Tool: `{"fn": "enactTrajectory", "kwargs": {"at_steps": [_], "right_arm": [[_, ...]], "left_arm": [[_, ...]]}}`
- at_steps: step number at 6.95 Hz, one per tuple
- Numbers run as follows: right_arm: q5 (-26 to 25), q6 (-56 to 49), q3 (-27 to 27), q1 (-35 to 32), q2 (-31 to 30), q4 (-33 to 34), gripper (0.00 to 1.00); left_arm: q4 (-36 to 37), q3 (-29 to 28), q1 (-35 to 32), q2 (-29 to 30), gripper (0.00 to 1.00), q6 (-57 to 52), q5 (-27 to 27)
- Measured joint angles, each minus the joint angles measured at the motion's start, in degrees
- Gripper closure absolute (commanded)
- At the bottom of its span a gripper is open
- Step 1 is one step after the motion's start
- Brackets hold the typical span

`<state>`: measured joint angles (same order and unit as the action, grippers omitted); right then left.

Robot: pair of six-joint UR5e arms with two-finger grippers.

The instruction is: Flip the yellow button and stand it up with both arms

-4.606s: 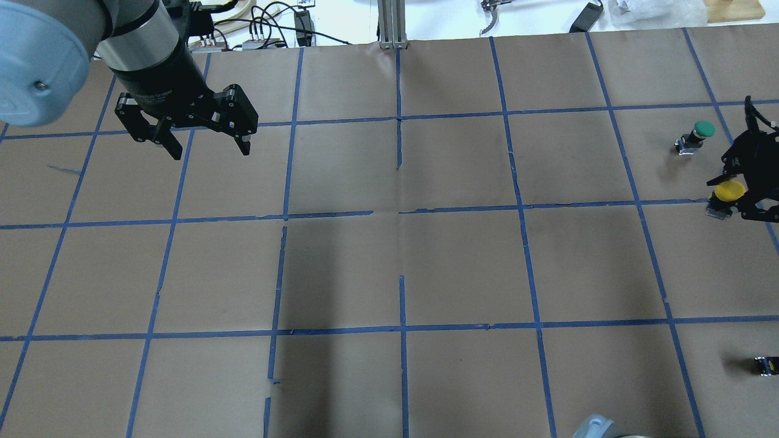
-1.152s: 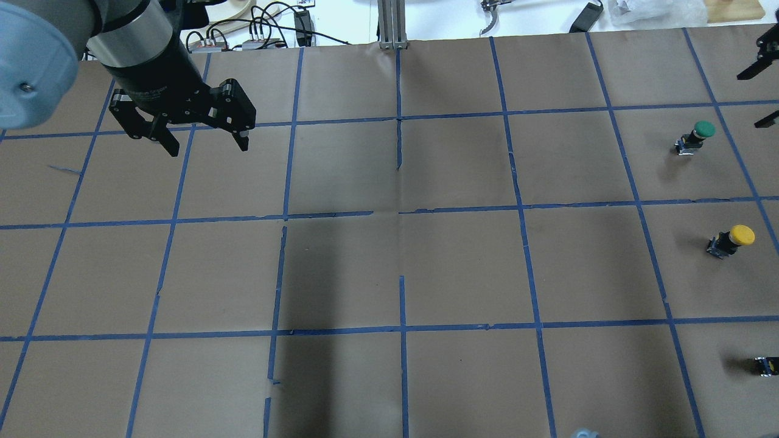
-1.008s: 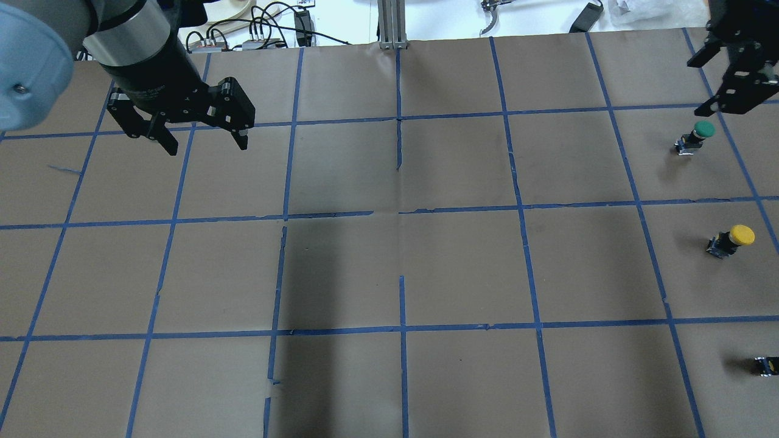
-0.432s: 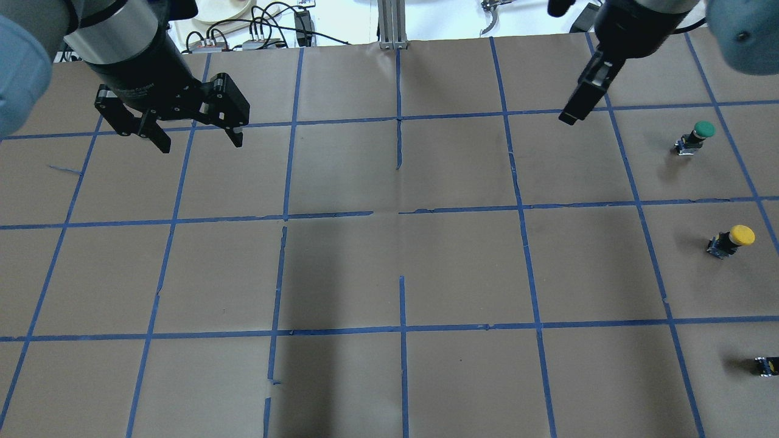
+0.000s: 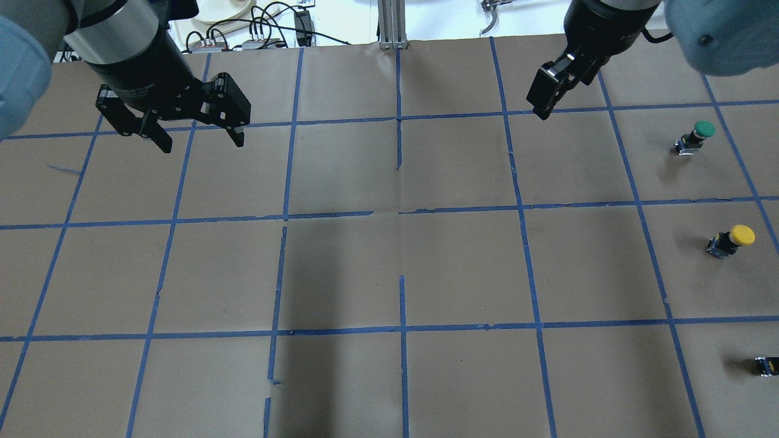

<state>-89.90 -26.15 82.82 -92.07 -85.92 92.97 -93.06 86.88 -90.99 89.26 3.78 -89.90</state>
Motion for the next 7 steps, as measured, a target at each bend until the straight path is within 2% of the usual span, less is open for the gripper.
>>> {"fn": "enactTrajectory", "kwargs": {"at_steps": [1, 3, 7], "right_arm": [[0.2, 9.1, -0.8, -0.1, 0.0, -0.6, 0.00], [0.1, 20.5, -2.0, -0.2, 0.0, -1.2, 0.00], [0.2, 26.7, -2.8, -0.2, 0.4, -2.8, 0.00]], "left_arm": [[0.0, 0.0, 0.0, 0.1, 0.00, 0.0, 0.1], [0.1, -0.5, -0.1, 0.0, 0.00, 0.0, 0.5], [-0.9, -2.2, -0.2, 0.9, 0.00, 0.1, 1.0]]}}
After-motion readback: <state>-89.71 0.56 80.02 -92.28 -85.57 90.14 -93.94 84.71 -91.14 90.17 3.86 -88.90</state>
